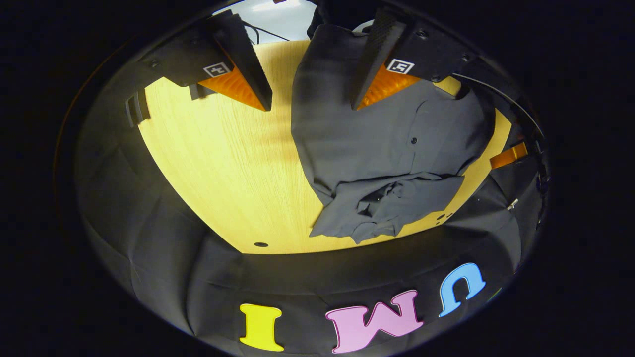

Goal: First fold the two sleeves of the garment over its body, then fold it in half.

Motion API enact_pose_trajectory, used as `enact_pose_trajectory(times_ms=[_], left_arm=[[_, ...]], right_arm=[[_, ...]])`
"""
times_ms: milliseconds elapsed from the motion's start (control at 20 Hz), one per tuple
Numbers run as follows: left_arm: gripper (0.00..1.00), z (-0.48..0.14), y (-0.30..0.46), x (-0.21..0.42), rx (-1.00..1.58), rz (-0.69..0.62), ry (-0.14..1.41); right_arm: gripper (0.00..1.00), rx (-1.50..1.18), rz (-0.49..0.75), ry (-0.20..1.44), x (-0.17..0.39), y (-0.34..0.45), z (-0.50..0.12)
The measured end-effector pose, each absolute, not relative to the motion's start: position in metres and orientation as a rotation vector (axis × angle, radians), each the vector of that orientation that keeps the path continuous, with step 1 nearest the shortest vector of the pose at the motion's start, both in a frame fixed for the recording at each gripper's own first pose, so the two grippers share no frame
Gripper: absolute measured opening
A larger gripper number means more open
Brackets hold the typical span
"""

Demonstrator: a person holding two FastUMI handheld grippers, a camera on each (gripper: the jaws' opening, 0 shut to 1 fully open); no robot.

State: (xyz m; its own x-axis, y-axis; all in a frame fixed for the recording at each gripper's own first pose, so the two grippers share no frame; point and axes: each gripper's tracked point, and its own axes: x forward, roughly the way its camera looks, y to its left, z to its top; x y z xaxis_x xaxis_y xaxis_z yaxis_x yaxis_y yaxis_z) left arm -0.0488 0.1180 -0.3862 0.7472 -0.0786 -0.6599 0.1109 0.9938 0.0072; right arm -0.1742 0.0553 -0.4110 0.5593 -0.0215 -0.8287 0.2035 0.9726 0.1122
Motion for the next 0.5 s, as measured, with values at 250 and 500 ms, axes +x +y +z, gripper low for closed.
enact_pose_trajectory(times_ms=[250,500], left_arm=[[0.96,-0.416,0.161,-0.079,0.007,-0.02,0.803],[0.96,-0.459,0.169,-0.105,0.017,-0.055,0.917]], right_arm=[[0.97,0.233,-0.166,1.012,-0.185,0.066,-0.427],[0.97,0.246,-0.175,1.051,-0.198,0.07,-0.438]])
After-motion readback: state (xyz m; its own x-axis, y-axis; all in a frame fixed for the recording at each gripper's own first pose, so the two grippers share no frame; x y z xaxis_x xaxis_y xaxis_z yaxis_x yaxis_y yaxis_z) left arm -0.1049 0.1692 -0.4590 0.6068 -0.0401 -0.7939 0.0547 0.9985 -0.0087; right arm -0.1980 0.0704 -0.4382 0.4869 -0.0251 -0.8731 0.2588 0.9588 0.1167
